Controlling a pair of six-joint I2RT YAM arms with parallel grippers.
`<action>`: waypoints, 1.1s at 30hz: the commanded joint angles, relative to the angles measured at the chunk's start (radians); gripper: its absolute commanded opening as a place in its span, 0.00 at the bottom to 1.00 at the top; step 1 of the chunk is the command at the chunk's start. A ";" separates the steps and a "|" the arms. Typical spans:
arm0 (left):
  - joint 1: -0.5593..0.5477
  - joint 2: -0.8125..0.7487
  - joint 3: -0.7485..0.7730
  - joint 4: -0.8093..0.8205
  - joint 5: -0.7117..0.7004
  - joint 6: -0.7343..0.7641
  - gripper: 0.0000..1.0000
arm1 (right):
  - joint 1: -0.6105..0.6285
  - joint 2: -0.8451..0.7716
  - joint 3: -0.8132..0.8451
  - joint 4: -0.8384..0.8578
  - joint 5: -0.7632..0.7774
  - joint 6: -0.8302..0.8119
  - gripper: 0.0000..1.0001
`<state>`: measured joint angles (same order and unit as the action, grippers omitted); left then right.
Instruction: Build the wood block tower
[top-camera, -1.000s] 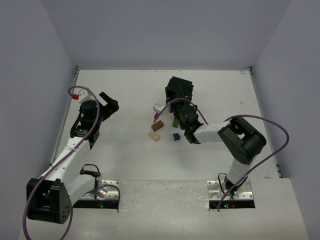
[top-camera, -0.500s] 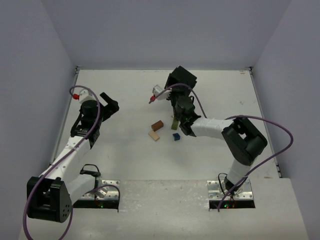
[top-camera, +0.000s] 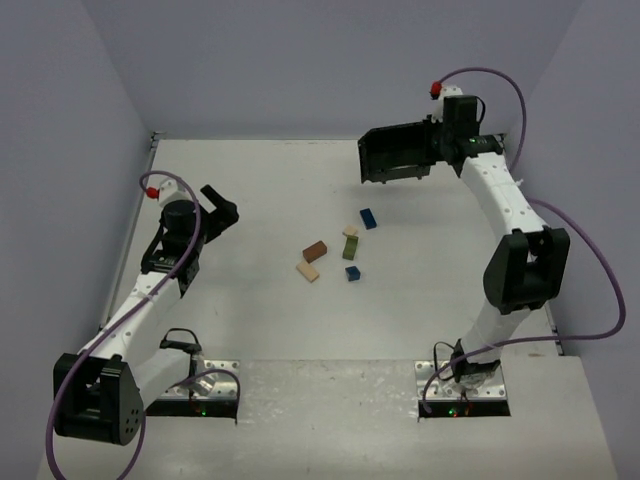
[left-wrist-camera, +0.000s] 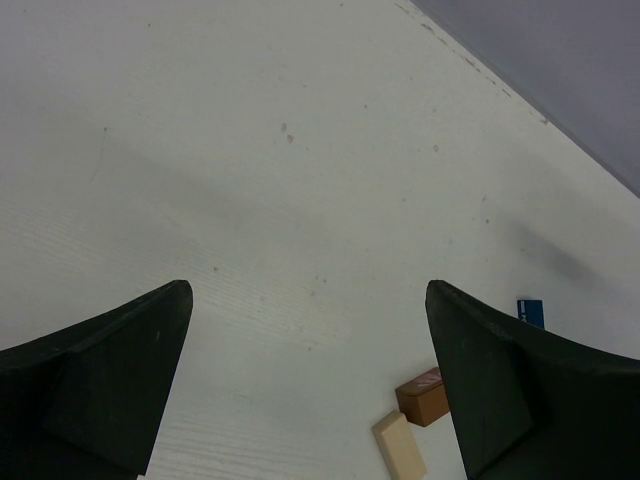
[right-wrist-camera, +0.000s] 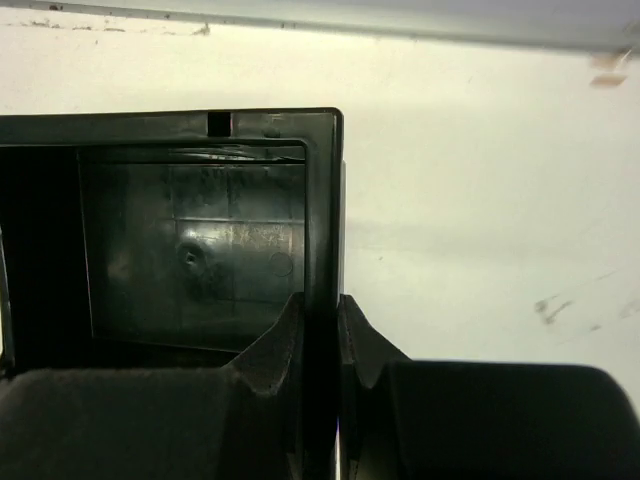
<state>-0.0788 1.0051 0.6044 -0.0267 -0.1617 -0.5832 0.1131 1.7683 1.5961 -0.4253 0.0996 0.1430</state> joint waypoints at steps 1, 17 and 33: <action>0.005 0.010 0.044 0.042 0.027 0.013 1.00 | -0.115 0.093 0.097 -0.079 -0.188 0.306 0.00; 0.005 0.060 0.041 0.085 0.061 0.004 1.00 | -0.355 0.351 0.069 0.137 -0.003 0.532 0.02; 0.005 0.091 0.095 0.030 0.102 0.002 1.00 | -0.333 0.103 -0.131 0.227 -0.005 0.409 0.99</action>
<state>-0.0788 1.1210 0.6464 -0.0095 -0.0858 -0.5808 -0.2390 2.0328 1.4789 -0.2626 0.1377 0.6224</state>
